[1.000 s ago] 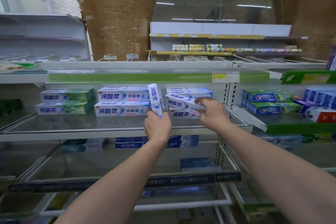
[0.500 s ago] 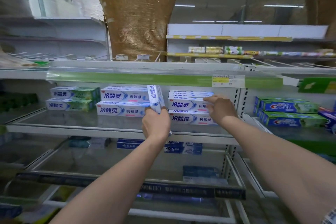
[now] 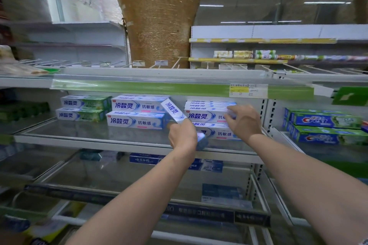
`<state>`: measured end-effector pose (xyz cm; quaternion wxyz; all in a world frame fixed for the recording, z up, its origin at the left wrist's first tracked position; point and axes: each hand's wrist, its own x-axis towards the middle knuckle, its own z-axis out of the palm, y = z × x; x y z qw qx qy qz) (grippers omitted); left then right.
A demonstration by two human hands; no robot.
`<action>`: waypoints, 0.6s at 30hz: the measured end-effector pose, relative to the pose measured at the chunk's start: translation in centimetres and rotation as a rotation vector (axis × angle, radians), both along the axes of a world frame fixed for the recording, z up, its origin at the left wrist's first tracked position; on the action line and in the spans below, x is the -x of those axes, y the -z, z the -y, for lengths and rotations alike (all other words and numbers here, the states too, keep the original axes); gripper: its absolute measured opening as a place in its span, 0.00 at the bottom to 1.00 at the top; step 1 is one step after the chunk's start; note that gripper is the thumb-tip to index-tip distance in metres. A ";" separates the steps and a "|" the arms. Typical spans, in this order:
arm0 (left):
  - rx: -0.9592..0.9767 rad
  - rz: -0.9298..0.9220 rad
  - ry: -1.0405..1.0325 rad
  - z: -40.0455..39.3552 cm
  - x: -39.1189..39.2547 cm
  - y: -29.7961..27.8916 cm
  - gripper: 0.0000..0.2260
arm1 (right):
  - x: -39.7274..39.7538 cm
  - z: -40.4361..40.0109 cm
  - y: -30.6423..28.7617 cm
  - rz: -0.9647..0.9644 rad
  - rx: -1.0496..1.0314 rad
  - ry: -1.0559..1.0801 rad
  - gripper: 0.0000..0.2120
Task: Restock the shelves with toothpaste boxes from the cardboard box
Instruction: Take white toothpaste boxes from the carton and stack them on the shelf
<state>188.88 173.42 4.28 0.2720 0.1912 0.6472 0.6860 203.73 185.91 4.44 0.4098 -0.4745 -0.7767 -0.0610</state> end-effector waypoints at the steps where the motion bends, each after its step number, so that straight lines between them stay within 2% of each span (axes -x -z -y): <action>1: -0.025 0.037 0.010 -0.3 -0.5 0.0 0.12 | -0.3 0.1 0.0 -0.078 0.003 0.002 0.14; 4: -0.078 0.024 0.050 -1.6 -2.1 0.0 0.14 | -1.4 0.0 -0.1 -0.221 0.018 0.041 0.15; 7: -0.077 0.000 0.095 -3.6 -3.2 -0.1 0.31 | -3.0 0.1 -0.1 -0.274 0.072 0.058 0.15; 9: -0.060 0.027 0.096 -5.2 -3.6 0.2 0.36 | -3.9 0.2 0.1 -0.295 0.093 0.062 0.15; 13: 0.019 -0.052 0.132 -6.2 -4.3 -0.1 0.29 | -5.2 0.2 0.9 -0.283 0.115 0.079 0.16; 17: 0.173 -0.460 0.018 -4.7 -1.9 0.4 0.19 | -5.8 0.3 1.7 -0.239 0.146 0.113 0.16; 18: 0.210 -0.537 -0.066 -4.4 -1.0 0.5 0.22 | -5.9 0.2 1.9 -0.232 0.144 0.124 0.16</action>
